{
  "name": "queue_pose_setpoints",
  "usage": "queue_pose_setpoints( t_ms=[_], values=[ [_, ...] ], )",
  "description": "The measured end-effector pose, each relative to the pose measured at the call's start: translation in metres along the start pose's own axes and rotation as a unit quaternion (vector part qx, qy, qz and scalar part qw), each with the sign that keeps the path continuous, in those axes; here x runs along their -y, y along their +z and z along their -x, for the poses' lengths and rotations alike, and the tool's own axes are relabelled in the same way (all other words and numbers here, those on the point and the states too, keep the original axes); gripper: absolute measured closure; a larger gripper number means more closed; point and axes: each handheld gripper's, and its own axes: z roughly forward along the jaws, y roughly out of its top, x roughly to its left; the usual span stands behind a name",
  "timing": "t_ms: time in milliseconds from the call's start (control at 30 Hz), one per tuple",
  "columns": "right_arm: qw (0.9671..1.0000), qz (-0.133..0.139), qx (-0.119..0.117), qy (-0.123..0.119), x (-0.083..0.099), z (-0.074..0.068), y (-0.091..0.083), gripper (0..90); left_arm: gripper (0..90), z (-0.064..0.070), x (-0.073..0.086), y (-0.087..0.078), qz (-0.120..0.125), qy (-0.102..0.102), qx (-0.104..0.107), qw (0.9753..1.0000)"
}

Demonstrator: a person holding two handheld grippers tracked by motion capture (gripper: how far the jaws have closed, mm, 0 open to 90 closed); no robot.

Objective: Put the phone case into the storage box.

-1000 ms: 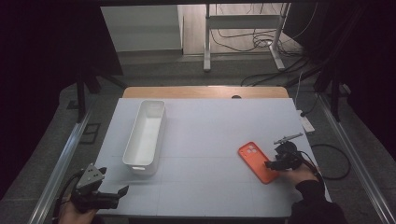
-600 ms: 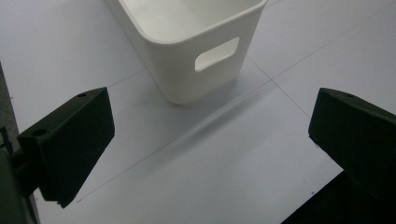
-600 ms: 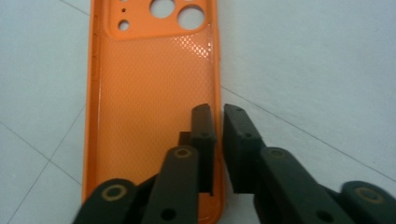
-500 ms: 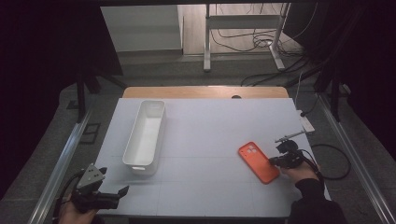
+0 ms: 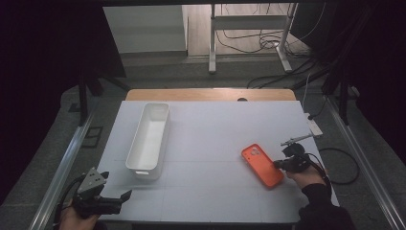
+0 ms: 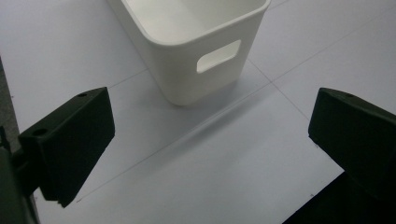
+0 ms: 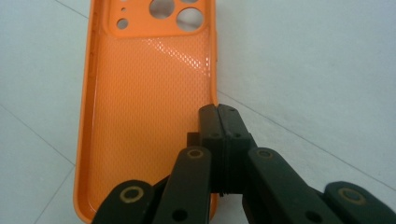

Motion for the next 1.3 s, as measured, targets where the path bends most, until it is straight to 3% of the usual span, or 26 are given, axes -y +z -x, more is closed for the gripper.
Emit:
queue_pose_setpoints(
  t_ms=[433, 833, 1300],
  values=[
    [0.9993, 0.038, 0.004, 0.002, -0.001, -0.008, -0.015, 89.1, 3.3, -0.005, 0.000, 0.000, 0.002, -0.015, 0.020, 0.9997],
    [0.9973, 0.072, 0.006, 0.017, -0.002, -0.014, -0.030, 89.0, 1.5, -0.007, 0.000, 0.000, 0.003, -0.024, 0.023, 0.9994],
    [0.9948, 0.102, -0.006, 0.007, -0.007, -0.025, -0.040, 89.0, 0.0, -0.009, -0.001, 0.001, -0.001, -0.030, 0.036, 0.9989]
  ],
)
